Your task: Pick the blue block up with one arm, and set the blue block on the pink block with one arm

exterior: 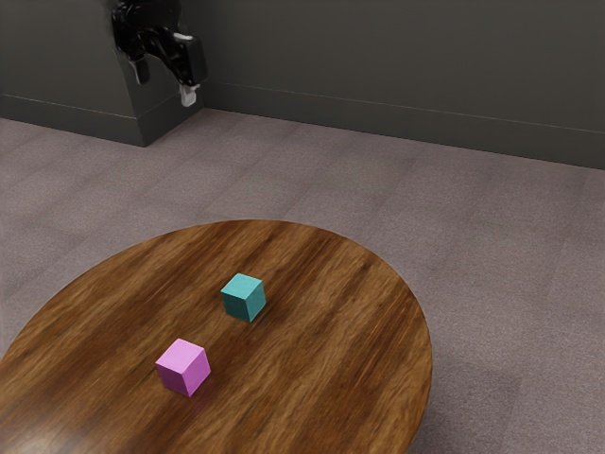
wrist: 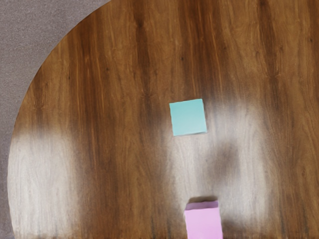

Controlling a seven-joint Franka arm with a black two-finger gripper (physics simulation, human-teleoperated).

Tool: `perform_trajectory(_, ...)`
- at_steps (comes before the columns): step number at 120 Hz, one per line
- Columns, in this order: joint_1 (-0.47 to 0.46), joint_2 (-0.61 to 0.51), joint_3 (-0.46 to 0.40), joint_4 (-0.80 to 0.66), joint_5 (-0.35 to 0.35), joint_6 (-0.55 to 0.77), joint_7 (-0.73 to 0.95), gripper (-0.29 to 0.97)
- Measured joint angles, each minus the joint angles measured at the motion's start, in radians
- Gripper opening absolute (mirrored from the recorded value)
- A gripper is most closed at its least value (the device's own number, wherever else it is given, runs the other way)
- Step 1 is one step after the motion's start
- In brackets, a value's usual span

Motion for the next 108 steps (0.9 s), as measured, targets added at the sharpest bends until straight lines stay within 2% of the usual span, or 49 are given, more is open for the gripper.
perform_trajectory(9, -0.039, 0.048, 0.043, -0.113, -0.013, 0.070, 0.003, 0.68)
perform_trajectory(16, -0.004, 0.083, 0.072, -0.175, -0.046, 0.131, 0.009, 0.68)
perform_trajectory(26, 0.062, 0.155, 0.085, -0.200, -0.074, 0.204, 0.017, 0.68)
perform_trajectory(42, 0.063, 0.276, 0.109, -0.214, -0.120, 0.300, 0.028, 0.68)
perform_trajectory(62, 0.063, 0.316, 0.126, -0.317, -0.157, 0.426, 0.049, 0.68)
perform_trajectory(85, 0.070, 0.408, 0.133, -0.329, -0.200, 0.534, 0.065, 0.68)
perform_trajectory(108, 0.076, 0.453, 0.127, -0.374, -0.226, 0.628, 0.082, 0.68)
